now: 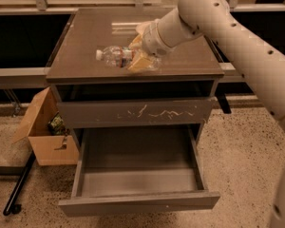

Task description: Pick water bottle from middle drawer and place on counter

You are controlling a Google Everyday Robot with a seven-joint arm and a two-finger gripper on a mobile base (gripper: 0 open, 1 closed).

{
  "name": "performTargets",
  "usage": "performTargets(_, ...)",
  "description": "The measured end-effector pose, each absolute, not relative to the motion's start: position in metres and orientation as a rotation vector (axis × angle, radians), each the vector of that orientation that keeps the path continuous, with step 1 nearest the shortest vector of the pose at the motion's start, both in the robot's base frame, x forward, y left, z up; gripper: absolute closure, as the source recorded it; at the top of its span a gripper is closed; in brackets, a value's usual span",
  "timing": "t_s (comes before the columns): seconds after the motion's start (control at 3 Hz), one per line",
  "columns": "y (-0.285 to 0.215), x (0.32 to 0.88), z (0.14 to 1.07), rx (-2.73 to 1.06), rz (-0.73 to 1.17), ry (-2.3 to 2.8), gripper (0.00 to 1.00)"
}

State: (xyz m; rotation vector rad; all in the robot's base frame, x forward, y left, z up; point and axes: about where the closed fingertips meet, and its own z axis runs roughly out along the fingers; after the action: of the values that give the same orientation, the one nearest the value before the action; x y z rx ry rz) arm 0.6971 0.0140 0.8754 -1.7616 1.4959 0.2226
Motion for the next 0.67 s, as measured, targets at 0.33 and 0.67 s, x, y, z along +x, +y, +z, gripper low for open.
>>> performTargets(0.33,0.037,0.732,0.888,-1.791,0.227,1.525,1.00)
performTargets(0.67,0.054,0.756,0.898,-1.775,0.225,1.570,1.00)
